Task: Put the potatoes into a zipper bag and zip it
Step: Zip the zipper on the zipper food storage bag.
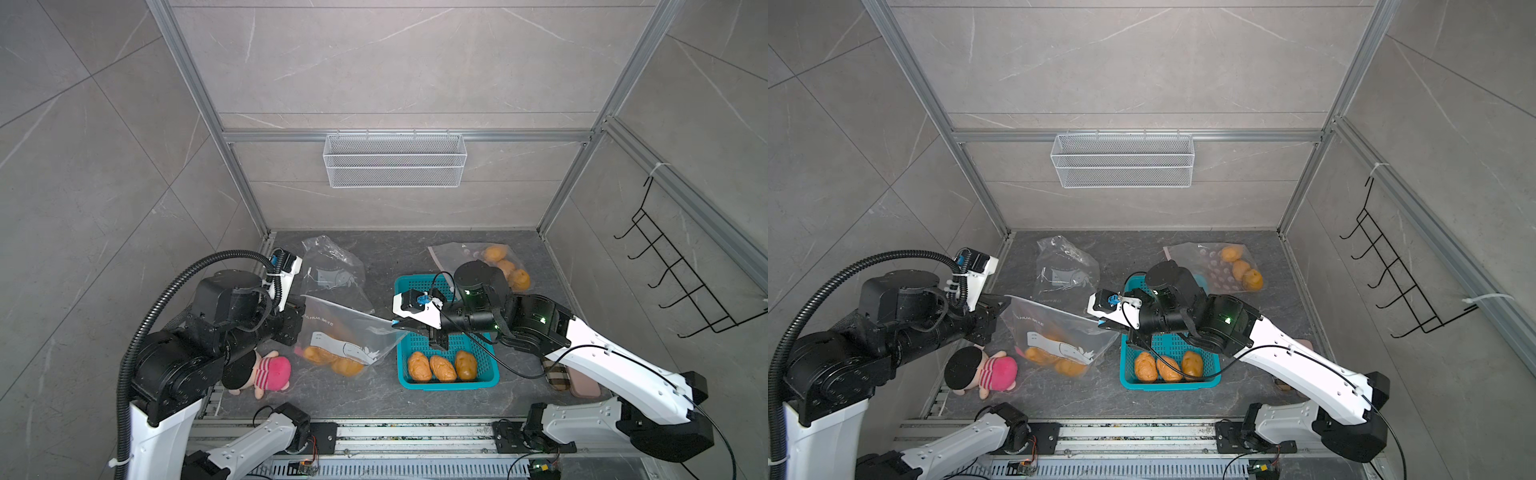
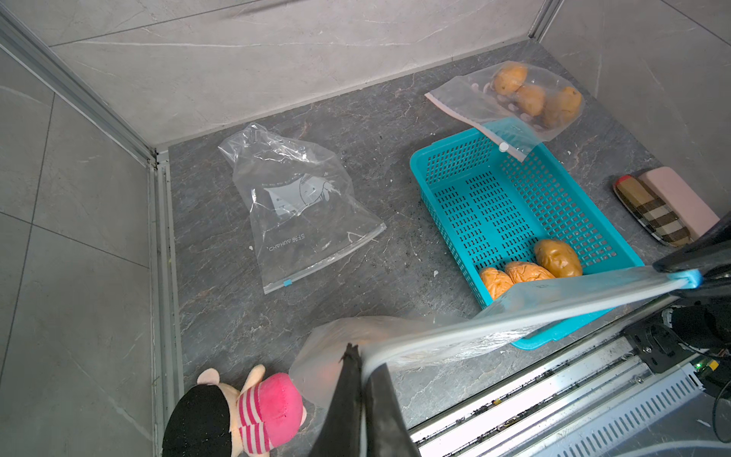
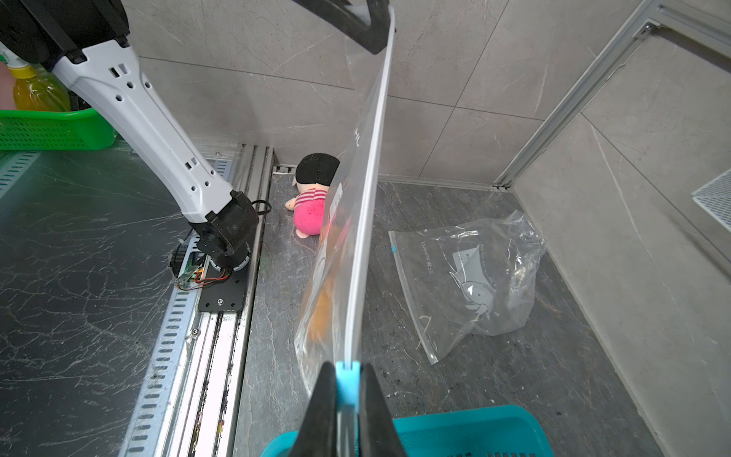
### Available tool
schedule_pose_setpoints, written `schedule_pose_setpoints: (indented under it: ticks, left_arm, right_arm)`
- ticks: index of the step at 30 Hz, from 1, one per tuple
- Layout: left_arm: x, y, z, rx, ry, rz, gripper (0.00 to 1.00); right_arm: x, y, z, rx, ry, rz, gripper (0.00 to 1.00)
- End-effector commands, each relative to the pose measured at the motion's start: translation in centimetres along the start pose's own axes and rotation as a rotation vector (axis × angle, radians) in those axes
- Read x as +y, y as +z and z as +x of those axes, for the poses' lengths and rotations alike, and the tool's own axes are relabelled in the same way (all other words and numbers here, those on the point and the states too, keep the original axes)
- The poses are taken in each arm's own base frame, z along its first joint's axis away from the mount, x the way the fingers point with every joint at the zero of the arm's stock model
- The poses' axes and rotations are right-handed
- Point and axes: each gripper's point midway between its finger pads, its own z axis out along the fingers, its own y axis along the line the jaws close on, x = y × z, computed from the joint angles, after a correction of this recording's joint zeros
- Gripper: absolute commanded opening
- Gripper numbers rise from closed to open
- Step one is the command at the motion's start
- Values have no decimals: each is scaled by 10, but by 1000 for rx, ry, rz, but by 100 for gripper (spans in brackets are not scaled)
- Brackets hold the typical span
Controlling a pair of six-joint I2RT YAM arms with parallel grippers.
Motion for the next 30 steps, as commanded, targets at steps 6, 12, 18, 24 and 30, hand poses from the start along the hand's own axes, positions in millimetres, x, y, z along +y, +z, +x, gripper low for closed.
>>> schedule_pose_setpoints:
  ticks: [6,12,18,24,30]
  left_arm:
    - [16,-9,-13,-75,-26,-83,0]
    - [15,-7,-12,-68,-24,-83,0]
    - [14,-5,-12,-60,-24,-78,0]
    - [13,-2,-12,-59,-25,-74,0]
    - [15,9,-10,-79,-43,-87,9]
  right_arm:
    - [5,-15,21,76,11,20,0]
    - [6,-16,25,88,14,20,0]
    - [5,-16,26,88,12,27,0]
    - [4,-15,24,80,15,32,0]
    - [-13,5,-2,4,60,57,0]
